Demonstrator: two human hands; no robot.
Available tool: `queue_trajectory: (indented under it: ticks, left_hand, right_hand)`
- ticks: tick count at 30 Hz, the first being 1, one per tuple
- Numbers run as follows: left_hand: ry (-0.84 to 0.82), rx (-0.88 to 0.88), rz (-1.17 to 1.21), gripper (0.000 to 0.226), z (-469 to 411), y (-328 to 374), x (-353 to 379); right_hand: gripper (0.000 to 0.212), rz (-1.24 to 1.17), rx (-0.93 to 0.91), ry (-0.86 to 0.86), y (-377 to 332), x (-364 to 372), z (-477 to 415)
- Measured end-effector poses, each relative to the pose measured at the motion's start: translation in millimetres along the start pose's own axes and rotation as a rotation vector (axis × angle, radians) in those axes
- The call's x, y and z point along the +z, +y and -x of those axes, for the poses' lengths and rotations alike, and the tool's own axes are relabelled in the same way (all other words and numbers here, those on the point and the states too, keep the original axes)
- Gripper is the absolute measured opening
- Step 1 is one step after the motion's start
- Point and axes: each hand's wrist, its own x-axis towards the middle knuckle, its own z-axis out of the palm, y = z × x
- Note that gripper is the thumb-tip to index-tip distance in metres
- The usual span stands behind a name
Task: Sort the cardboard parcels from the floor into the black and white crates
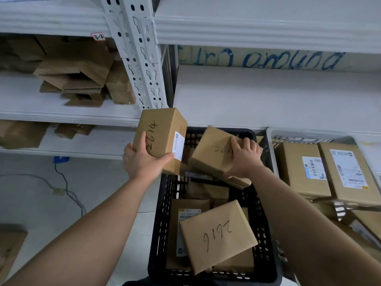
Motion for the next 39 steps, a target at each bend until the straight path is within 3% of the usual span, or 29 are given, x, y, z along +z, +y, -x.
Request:
queue_trajectory:
  ticks: [5,11,24,31,39]
  left_hand:
    - [-0.022,0.035,-0.015,0.111,12,10,1]
    - [-0.026,0.051,-0.061,0.114,24,24,0]
    - [-0.130,0.064,-0.115,0.117,59,51,29]
    - [-0.133,0.084,-0.158,0.114,74,62,36]
    - [-0.224,0.084,-0.376,0.114,74,44,22]
  right_hand:
    - [0.133,-0.133,0.046,0.061,11,-30,21]
    - [0.132,-0.058,0.114,0.141,33,-48,40]
    - [0.133,-0.049,0.247,0.042,85,-33,91]
    - [0.129,-0.106,0.212,0.069,85,-28,99]
    - [0.131,-0.082,0.131,-0.008,69,-33,105]
